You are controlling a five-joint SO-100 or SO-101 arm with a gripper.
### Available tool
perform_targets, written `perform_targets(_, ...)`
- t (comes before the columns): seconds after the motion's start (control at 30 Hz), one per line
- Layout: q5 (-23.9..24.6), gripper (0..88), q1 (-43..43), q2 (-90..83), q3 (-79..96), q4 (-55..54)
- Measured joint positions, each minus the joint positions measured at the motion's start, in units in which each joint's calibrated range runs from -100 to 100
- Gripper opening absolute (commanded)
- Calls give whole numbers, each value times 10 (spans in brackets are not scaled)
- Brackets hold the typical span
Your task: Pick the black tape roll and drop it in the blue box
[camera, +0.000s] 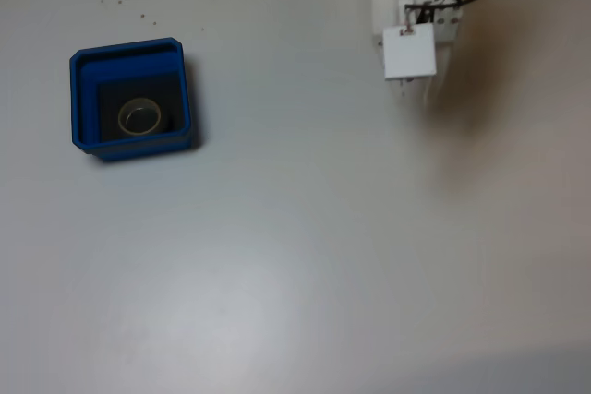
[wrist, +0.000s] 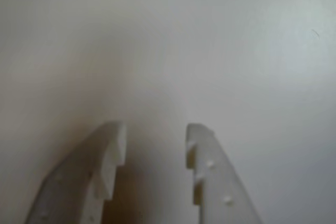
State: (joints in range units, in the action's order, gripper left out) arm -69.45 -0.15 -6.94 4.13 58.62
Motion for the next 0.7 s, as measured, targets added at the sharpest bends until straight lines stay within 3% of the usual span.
perform_targets(0.7, 0, 108, -2, -492, 440, 0)
